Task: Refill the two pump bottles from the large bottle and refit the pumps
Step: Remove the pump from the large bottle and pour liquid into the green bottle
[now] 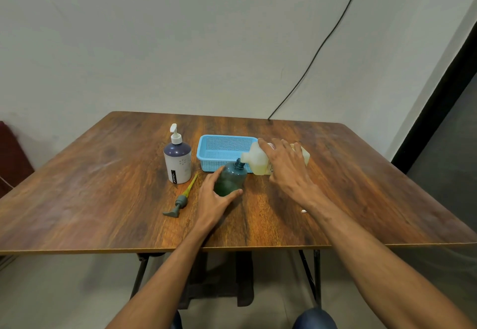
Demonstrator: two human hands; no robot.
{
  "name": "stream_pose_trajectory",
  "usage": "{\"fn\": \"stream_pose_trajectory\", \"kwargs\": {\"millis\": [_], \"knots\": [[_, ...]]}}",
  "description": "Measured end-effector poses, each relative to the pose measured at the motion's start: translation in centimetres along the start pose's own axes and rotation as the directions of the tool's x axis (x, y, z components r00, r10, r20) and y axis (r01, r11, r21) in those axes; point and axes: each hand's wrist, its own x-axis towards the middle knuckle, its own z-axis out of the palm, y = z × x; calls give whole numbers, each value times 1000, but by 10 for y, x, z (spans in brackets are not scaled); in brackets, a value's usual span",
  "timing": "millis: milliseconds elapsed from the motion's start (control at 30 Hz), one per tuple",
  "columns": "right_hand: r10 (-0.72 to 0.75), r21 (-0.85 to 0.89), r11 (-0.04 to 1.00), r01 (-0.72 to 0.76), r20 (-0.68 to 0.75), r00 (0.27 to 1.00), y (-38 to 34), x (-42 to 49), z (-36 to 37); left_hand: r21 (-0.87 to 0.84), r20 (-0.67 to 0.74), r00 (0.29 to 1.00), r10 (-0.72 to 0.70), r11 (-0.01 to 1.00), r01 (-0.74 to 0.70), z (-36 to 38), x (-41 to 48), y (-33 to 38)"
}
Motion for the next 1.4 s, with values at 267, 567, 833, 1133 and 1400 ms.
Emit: {"fn": "stream_pose_trajectory", "kwargs": {"millis": [267,567,833,1133,1400], "knots": [[-7,-6,1000,7,-5,1000,0,0,-1,-2,6,1000,-4,1000,4,0,0,-1],[-10,-12,1000,10,2,1000,0,-1,-3,-15,6,1000,-12,1000,13,-2,-2,3],[-6,-11,1000,6,9,1000,-1,-1,-5,-3,8,1000,-14,1000,14,-3,-2,6],[-11,-23,1000,11,11,1000,-1,-1,-5,3,8,1000,-23,1000,23,-3,-3,7],[-11,-17,1000,11,15,1000,-1,0,-4,7,17,1000,-25,1000,25,-4,-4,7]]}}
